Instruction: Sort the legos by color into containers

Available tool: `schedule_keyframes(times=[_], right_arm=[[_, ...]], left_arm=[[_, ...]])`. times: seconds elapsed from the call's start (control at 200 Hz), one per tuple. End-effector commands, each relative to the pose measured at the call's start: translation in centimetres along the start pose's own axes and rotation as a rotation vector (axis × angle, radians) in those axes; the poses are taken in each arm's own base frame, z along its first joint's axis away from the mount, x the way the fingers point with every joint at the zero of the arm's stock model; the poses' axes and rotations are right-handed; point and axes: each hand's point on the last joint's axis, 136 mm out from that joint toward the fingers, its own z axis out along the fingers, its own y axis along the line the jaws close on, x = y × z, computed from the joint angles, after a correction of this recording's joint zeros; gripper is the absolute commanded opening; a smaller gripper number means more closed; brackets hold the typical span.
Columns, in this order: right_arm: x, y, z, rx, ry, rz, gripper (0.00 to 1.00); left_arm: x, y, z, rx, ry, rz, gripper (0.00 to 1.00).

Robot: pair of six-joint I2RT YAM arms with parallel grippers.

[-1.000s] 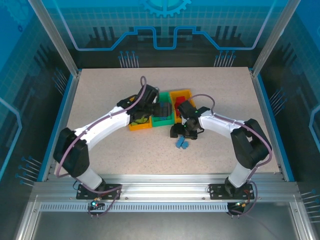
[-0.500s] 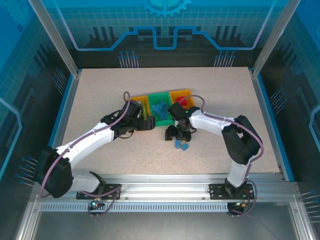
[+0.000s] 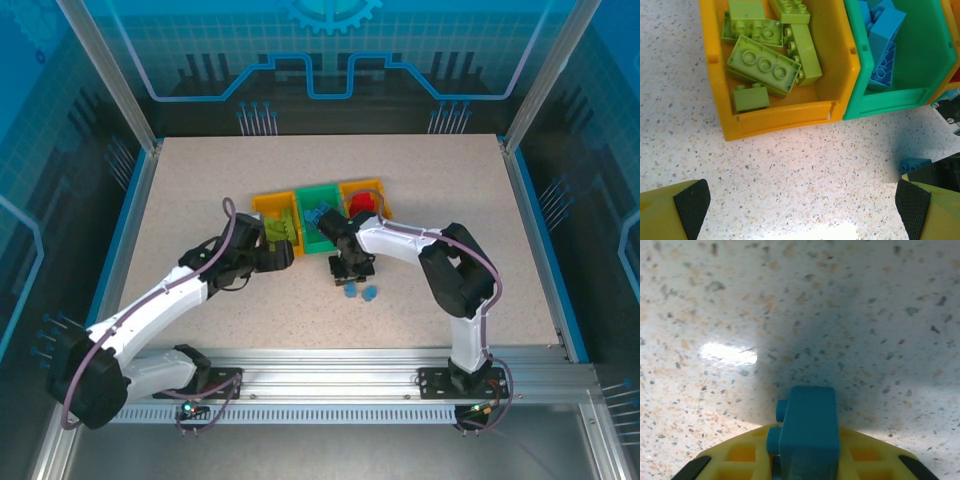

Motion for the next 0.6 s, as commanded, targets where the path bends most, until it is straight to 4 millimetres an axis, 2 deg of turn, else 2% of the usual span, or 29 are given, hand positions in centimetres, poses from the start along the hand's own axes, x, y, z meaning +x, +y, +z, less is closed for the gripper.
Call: schedule_keyframes(times=[0.0,0.17,0.34,0.46,0.595], right_arm=[[-0.2,0.1,-1.3,0.033,-0.022,-0.040,0.22],[-3.0,0.2,-6.1,-0.092,-0.158,-0.006,0.21],[-7.7,-3.0,-10.7,-0.231,-0.283,0.098,0.20],[-11.4,-6.3,-12.5,-0.237,-0.360,0.151,0.19],[-14.8,-8.8,-12.6,-0.191,-0.390,0.180,0.20]], left_arm=[[0.8,1.4,-0.3,-0.031,0.000,-0.029,0.99],[2.0,1.8,0.3,-0.031,0.031,-0.040,0.99],[3.3,2.2,0.8,-0.038,0.064,-0.059,0.99],[4.1,2.3,1.2,-0.026,0.080,-0.083,0.99],[4.7,1.8,1.5,-0.010,0.092,-0.094,0.99]])
